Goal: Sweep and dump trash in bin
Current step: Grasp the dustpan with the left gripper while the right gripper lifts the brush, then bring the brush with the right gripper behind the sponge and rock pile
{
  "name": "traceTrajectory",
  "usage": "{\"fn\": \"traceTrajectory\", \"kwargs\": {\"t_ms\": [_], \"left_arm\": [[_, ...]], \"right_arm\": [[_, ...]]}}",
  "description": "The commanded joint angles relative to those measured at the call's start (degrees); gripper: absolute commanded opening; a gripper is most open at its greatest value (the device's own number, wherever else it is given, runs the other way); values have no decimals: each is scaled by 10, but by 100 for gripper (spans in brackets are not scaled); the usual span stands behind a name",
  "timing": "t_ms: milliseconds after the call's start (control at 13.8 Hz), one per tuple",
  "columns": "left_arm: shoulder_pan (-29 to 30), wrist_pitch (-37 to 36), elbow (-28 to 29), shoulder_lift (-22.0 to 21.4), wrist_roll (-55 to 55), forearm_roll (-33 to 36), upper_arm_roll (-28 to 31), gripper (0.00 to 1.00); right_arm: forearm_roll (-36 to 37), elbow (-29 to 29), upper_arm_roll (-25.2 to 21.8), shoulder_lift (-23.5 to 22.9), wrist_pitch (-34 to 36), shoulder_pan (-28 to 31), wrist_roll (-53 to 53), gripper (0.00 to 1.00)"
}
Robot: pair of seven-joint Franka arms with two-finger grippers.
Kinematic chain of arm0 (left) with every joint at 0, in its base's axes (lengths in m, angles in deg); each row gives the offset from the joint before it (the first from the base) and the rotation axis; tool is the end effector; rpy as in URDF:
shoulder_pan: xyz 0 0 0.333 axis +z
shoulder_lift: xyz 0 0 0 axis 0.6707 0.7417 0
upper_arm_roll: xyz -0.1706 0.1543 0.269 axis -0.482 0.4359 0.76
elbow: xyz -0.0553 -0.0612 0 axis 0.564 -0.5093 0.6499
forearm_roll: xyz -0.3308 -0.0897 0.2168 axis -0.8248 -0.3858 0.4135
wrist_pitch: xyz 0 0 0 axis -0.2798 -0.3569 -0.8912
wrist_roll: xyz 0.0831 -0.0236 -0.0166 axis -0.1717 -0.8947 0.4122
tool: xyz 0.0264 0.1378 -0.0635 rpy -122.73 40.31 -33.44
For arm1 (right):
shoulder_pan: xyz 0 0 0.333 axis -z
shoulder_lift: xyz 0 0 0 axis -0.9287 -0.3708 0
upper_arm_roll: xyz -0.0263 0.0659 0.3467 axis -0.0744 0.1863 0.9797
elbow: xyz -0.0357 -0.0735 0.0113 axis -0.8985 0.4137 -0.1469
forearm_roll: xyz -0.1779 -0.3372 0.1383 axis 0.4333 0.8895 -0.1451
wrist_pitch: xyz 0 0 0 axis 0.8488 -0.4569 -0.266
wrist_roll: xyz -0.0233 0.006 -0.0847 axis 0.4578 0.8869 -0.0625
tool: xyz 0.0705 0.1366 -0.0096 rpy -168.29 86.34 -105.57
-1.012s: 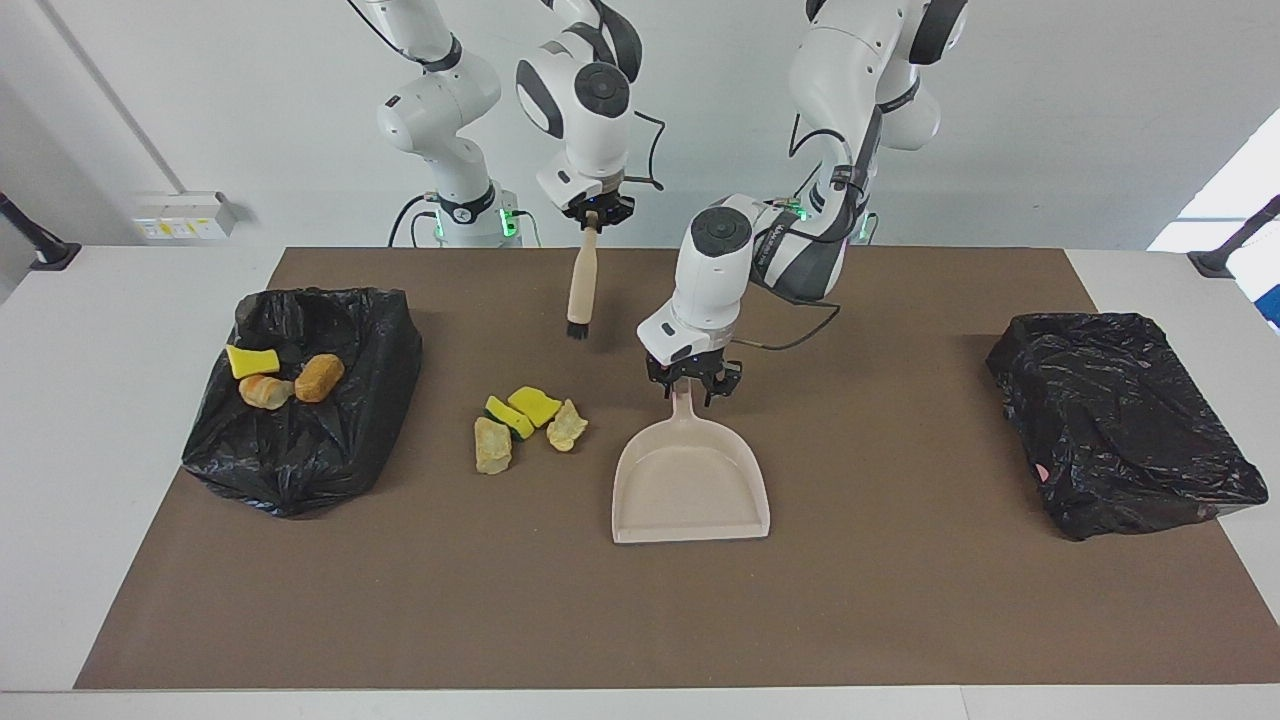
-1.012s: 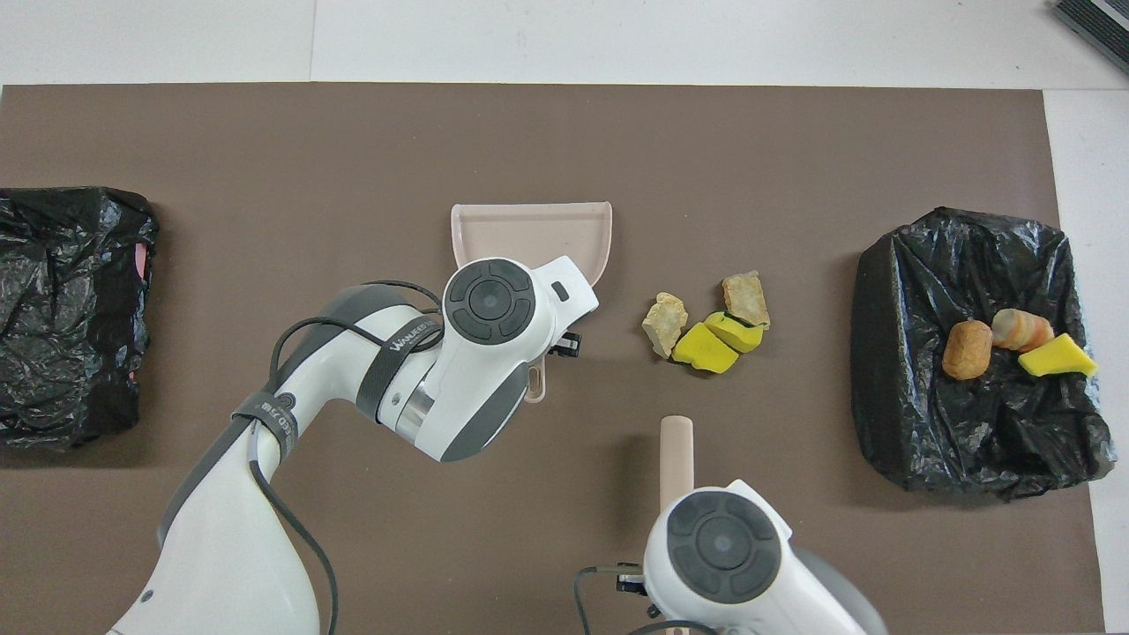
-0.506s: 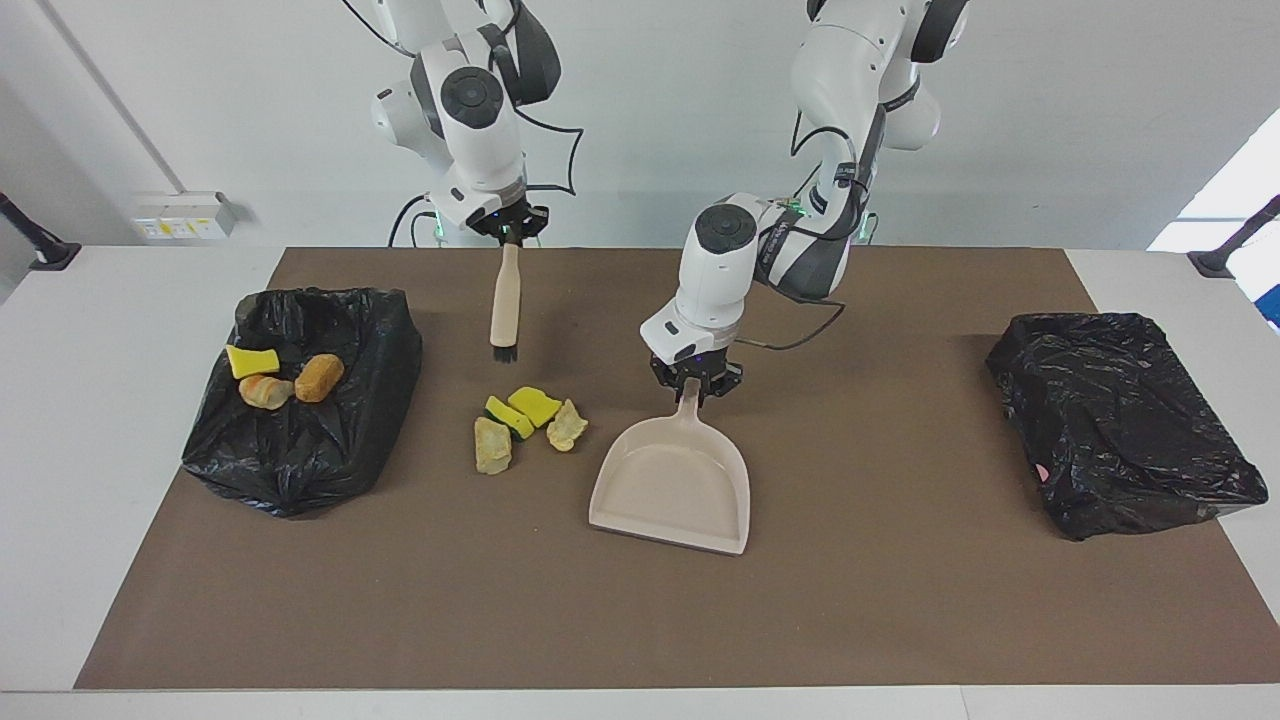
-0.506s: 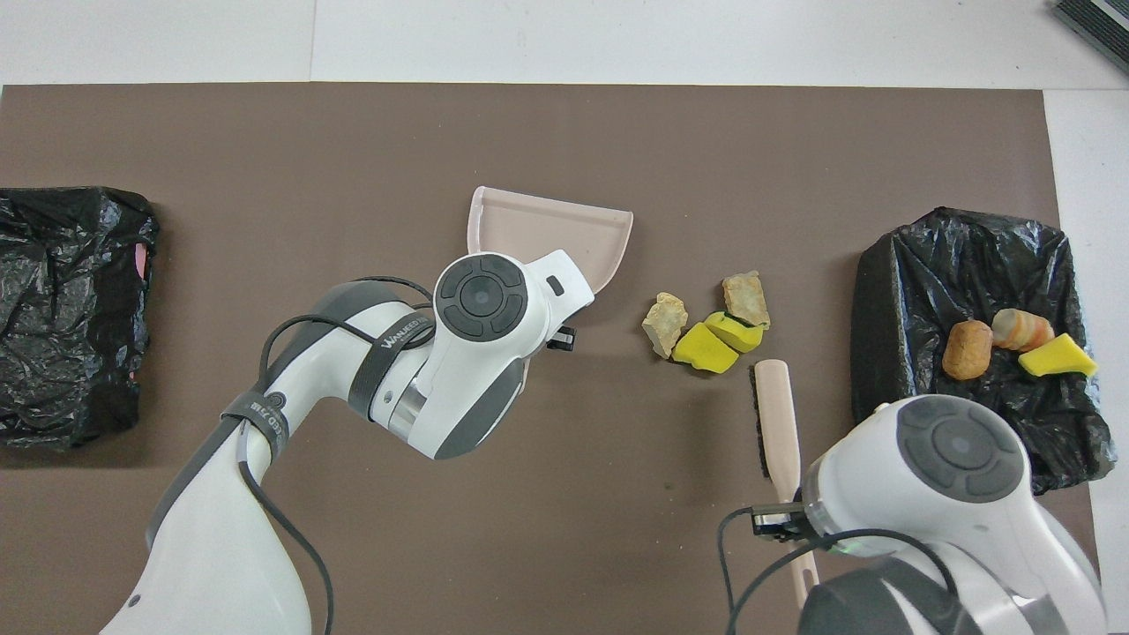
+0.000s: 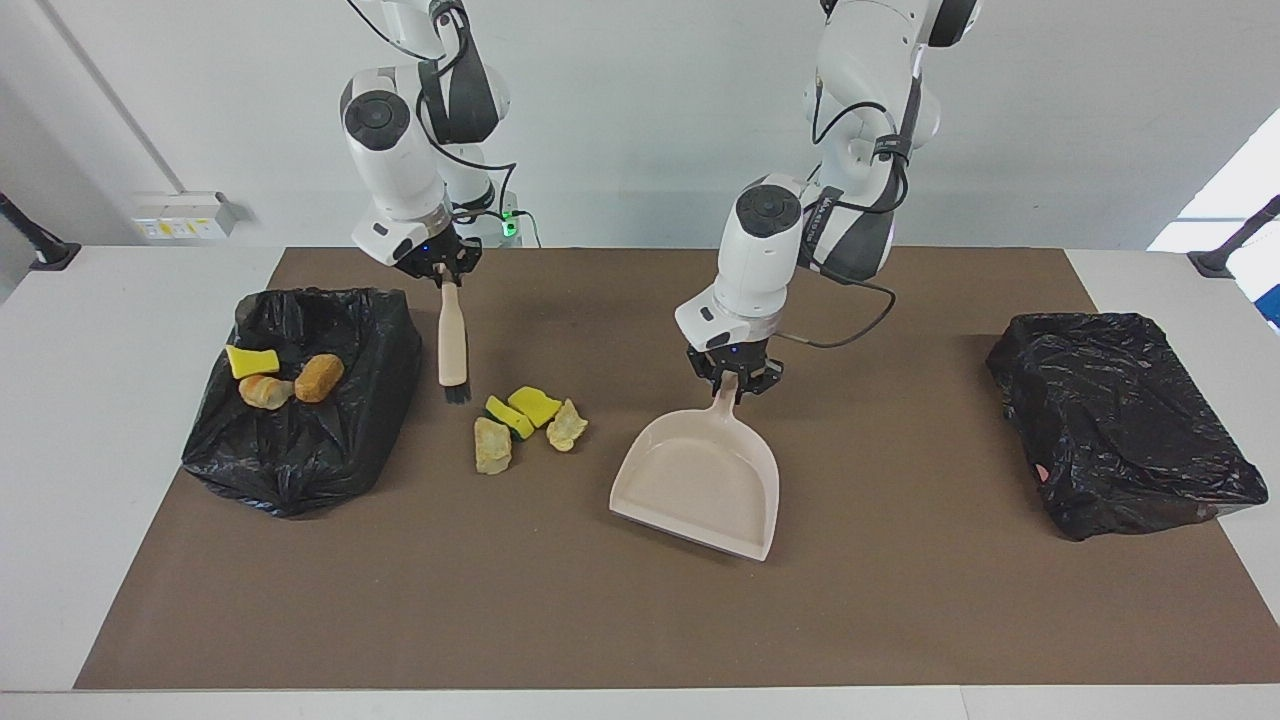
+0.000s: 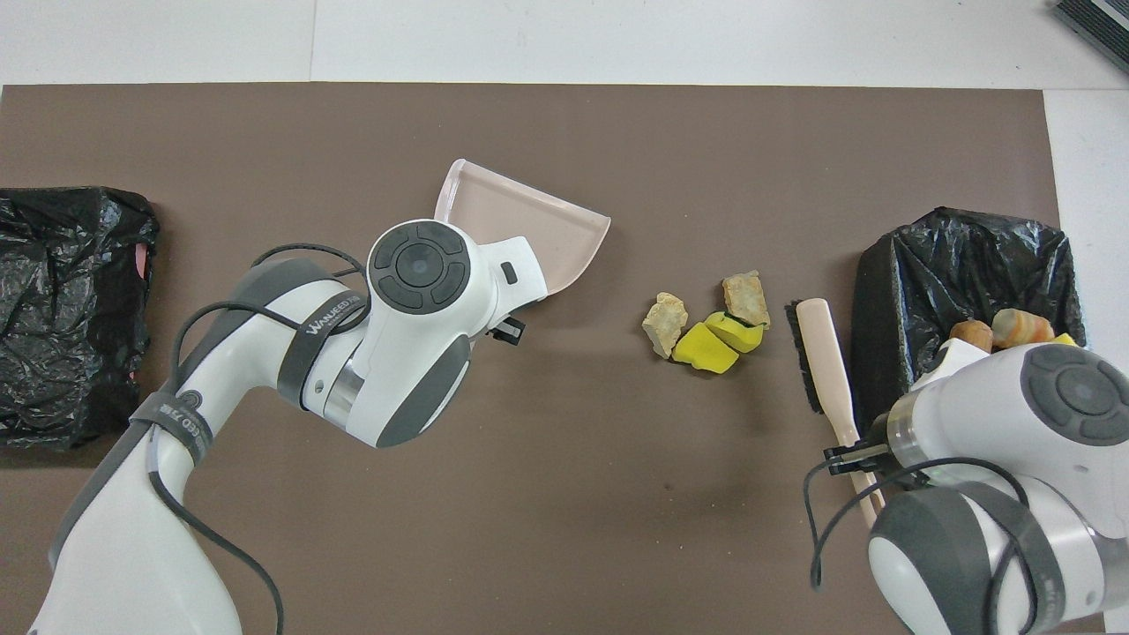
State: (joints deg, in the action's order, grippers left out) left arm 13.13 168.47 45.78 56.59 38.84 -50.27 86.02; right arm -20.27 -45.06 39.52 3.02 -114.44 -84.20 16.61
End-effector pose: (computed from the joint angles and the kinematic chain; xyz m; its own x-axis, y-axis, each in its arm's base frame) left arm 0.5559 -0.3458 0.3783 0.8644 -0.5025 0.0177 -0.5002 -0.8630 -0.0712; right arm 0.4313 0.0554 0.4010 0.9684 0.1690 -0.1834 0.1767 -0.9839 0.0265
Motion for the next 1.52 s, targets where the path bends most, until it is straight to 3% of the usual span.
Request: {"fn": "traceTrajectory", "kwargs": {"t_ms": [0, 506, 867, 1446], "left_arm": [[-1, -44, 10, -20, -74, 37, 1, 0], [6, -93, 16, -29, -295, 45, 0, 0], [-5, -100, 25, -37, -330, 58, -1, 0], [-36, -92, 71, -59, -468, 82, -4, 0]], "right_arm": [[14, 26, 7, -61, -42, 28, -43, 0], [11, 61, 9, -133, -64, 25, -37, 0], [-38, 61, 11, -142, -70, 12, 58, 0], [-83, 55, 11, -146, -79, -33, 117, 0]]}}
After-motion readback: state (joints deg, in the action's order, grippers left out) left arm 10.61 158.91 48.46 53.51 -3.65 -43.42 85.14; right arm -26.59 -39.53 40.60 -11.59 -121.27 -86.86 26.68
